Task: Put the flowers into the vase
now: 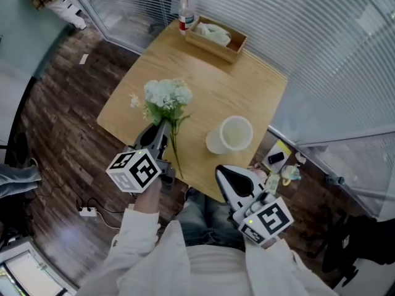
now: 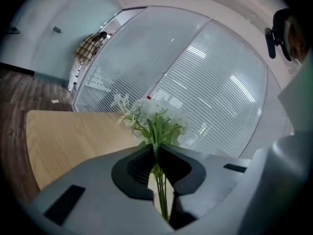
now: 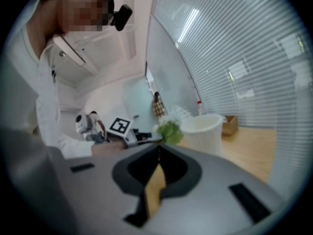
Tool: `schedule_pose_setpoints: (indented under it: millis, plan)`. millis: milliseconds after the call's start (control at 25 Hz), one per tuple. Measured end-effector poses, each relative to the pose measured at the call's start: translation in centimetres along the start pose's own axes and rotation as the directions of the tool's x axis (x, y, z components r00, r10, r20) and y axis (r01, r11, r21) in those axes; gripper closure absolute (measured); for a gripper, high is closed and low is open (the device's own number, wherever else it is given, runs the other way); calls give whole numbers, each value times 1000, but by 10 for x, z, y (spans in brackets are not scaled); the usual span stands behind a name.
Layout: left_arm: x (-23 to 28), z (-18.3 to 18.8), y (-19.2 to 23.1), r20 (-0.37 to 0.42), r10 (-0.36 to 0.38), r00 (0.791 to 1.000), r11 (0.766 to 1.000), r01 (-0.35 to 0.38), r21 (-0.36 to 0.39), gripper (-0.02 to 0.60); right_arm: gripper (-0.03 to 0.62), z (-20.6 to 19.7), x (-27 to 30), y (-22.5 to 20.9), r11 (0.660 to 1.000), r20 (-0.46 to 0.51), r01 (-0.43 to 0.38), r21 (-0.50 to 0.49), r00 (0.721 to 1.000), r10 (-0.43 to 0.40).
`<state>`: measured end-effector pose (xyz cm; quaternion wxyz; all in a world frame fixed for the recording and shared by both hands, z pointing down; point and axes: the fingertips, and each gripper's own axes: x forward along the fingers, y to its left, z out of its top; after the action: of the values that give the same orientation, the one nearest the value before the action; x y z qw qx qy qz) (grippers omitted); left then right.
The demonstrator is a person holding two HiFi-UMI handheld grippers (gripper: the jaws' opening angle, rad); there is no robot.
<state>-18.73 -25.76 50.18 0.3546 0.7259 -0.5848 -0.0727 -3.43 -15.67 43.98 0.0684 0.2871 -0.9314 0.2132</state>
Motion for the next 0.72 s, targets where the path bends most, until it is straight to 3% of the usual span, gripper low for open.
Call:
schedule_pose_setpoints:
  millis: [360, 520, 720]
  plan:
    - [-30, 50, -77, 128, -133, 983, 987, 121, 102, 543, 582, 53, -25, -4, 995, 126, 46, -89, 991, -35]
    - [-45, 65, -113, 177, -208, 962, 971, 181, 158, 543, 582, 77, -35, -3, 989, 186, 69, -128, 981, -44]
    - [-47, 89, -160, 213, -318, 924, 933, 266, 241, 543, 582, 102, -45, -8, 981, 251, 101, -168, 966, -57]
